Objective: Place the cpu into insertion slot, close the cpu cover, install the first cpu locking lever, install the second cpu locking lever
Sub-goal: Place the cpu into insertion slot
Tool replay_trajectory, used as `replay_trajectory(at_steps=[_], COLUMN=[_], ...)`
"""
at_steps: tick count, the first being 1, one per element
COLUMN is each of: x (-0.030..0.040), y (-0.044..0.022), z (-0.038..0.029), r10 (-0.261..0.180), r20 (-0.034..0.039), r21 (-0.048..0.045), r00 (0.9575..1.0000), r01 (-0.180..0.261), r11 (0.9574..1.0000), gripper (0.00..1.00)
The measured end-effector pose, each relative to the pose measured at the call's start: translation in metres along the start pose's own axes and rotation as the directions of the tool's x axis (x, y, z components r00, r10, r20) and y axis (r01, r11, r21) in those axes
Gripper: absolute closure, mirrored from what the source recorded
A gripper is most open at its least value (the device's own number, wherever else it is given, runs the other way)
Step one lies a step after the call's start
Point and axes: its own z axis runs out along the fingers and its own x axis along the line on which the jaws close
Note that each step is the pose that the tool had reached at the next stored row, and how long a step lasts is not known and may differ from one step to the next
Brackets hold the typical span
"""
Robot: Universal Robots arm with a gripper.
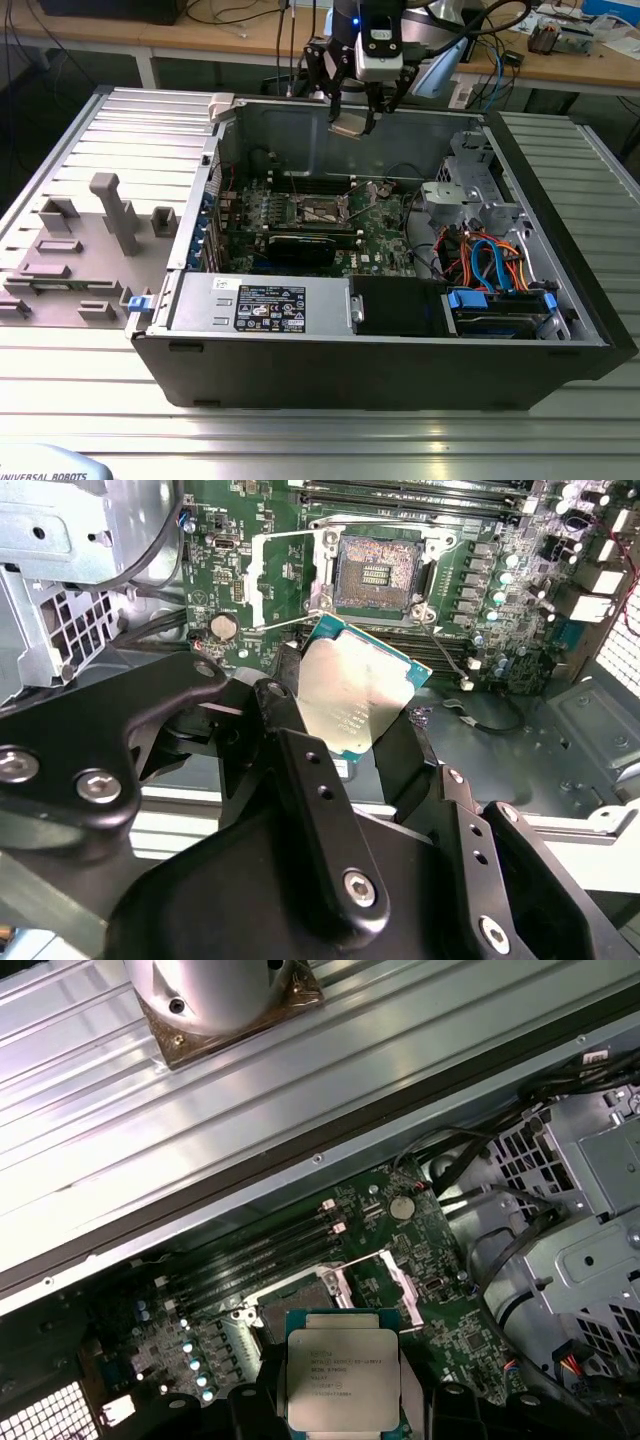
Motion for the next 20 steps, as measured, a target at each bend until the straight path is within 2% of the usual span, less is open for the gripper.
replay_trajectory(at_steps=[9, 14, 20], x=[-0.0001, -0.0001, -0.0001], y=[0.0001, 0.0, 0.0], z=[0.0004, 0.0008, 0.0008], r10=[0.03, 0.082, 0.094], r20=[0.0026, 0.0073, 0.0084], r21=[-0.0008, -0.002, -0.0023], r00=[0.9996, 0.9966, 0.9955], r01=[-0.03, -0.082, -0.094], r11=[0.9996, 0.9966, 0.9955], gripper=[0.46, 0.46, 0.46])
